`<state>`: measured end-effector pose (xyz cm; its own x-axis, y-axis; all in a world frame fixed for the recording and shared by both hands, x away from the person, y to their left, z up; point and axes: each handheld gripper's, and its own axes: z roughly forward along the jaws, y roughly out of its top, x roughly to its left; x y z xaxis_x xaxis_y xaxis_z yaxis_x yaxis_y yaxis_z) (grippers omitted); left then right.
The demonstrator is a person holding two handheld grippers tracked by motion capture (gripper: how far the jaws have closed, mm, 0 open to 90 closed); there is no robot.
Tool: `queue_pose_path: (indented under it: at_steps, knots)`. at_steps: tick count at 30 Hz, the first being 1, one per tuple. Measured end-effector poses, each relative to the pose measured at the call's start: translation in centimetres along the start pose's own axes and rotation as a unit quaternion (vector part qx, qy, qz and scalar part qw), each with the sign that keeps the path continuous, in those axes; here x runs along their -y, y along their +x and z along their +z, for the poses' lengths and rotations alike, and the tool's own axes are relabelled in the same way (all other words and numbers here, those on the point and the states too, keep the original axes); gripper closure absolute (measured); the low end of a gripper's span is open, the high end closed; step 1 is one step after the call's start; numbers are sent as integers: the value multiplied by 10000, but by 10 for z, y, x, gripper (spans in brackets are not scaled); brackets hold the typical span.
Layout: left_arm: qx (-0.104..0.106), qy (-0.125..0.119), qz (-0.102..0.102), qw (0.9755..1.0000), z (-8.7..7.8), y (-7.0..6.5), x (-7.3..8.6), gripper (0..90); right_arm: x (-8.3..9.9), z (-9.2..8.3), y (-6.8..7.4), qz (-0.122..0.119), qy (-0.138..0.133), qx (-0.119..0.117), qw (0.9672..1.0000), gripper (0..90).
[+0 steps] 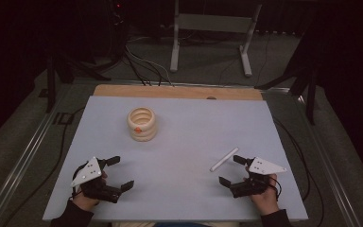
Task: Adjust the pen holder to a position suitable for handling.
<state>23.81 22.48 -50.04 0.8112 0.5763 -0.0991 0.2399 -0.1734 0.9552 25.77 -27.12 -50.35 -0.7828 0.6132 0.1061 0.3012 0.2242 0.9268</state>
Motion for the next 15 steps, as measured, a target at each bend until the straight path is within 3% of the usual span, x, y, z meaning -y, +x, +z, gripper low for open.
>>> queue_pose_path:
  at_steps: [1,4,11,15]
  knots:
    - [32,-8,-32,10000,0,0,0,2,0,0,-3,162,4,-134,9998,0]
    - [75,19,16,10000,0,-1,0,2,1,-1,-5,225,58,-143,9996,0]
    - [116,19,-22,9999,2,-2,0,2,1,-1,-1,79,167,-128,9997,0]
    - [123,-12,-17,9999,2,-2,0,2,1,0,0,117,167,-178,9996,0]
